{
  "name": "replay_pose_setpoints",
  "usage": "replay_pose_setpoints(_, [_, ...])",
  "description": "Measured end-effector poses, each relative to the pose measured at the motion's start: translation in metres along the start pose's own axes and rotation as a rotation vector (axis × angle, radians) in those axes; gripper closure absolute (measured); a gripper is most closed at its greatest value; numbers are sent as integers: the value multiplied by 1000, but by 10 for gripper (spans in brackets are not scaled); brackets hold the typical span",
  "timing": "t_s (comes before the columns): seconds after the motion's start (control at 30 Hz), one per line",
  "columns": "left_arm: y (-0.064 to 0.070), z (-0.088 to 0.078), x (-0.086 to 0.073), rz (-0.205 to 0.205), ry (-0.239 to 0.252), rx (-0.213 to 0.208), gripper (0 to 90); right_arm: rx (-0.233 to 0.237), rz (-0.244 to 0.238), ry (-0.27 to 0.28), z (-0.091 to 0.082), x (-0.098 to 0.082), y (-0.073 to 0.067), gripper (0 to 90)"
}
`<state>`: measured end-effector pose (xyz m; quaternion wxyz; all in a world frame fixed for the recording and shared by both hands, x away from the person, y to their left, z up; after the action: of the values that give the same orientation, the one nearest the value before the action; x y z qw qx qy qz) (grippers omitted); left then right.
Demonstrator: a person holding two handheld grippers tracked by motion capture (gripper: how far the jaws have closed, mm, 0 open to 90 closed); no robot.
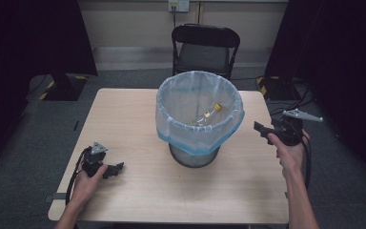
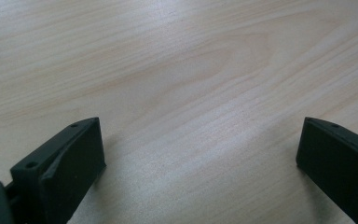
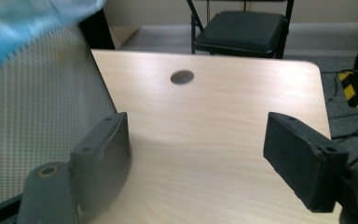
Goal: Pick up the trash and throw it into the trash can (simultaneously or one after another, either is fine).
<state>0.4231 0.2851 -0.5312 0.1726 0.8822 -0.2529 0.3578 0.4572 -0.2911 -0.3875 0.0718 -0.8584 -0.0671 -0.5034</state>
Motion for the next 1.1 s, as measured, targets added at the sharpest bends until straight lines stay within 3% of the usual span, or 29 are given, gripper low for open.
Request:
replay_pose_setpoints(0.3, [0,0,0,1,-1,0,3,2,-7,-60,3,-31,2,174])
replay_pose_setpoints(0.57, [0,0,0,0,0,0,3,-16,-15,-139,18,-63,-3,159])
replay_pose_setpoints(0.87, [0,0,0,1,0,0,3,-38,-59,-225,35,-99,-17,155])
replay_pose_setpoints(1.1, [0,0,0,1,-1,0,3,-82,-107,-283,43,-115,-22,155])
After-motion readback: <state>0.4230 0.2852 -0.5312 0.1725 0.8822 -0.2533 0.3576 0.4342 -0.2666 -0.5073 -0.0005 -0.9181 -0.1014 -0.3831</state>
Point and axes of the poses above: each handheld gripper's, and its own axes: z roughly forward along the jaws, x roughly out of its top, y roughly to its right, the point moved 4 cm from there along z, roughly forward along the jaws, and after that the axes turned 10 degrees about -x, right-handed, at the moved point
